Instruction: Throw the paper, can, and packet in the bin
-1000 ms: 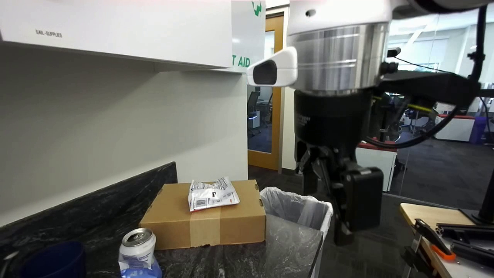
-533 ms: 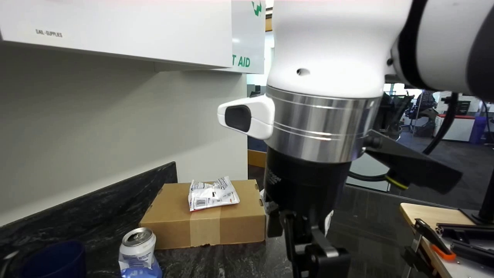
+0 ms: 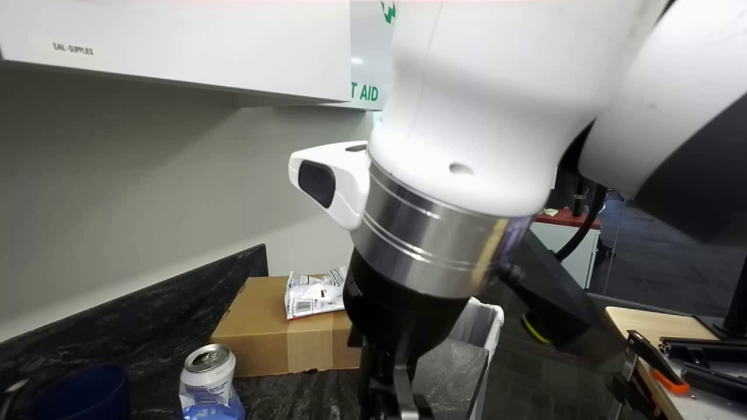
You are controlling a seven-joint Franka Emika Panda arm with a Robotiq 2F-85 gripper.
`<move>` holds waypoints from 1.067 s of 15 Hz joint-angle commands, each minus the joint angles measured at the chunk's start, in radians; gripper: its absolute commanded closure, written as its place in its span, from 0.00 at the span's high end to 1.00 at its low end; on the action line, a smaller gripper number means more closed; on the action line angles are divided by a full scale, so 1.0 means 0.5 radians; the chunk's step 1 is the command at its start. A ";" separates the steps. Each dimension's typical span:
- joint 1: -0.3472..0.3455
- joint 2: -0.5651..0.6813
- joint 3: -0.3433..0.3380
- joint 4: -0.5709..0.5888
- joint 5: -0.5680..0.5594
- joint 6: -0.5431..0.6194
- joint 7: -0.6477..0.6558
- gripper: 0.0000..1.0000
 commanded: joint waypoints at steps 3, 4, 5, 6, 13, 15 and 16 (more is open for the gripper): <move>0.025 0.296 -0.072 0.157 -0.484 0.054 0.500 1.00; 0.025 0.365 -0.086 0.209 -0.550 0.074 0.552 1.00; 0.027 0.422 -0.099 0.256 -0.616 0.098 0.599 1.00; 0.031 0.475 -0.112 0.315 -0.681 0.125 0.636 1.00; 0.035 0.792 -0.183 0.793 -0.960 0.161 0.713 1.00; 0.030 0.823 -0.202 0.867 -1.004 0.154 0.715 1.00; 0.031 0.830 -0.220 0.894 -1.044 0.145 0.717 1.00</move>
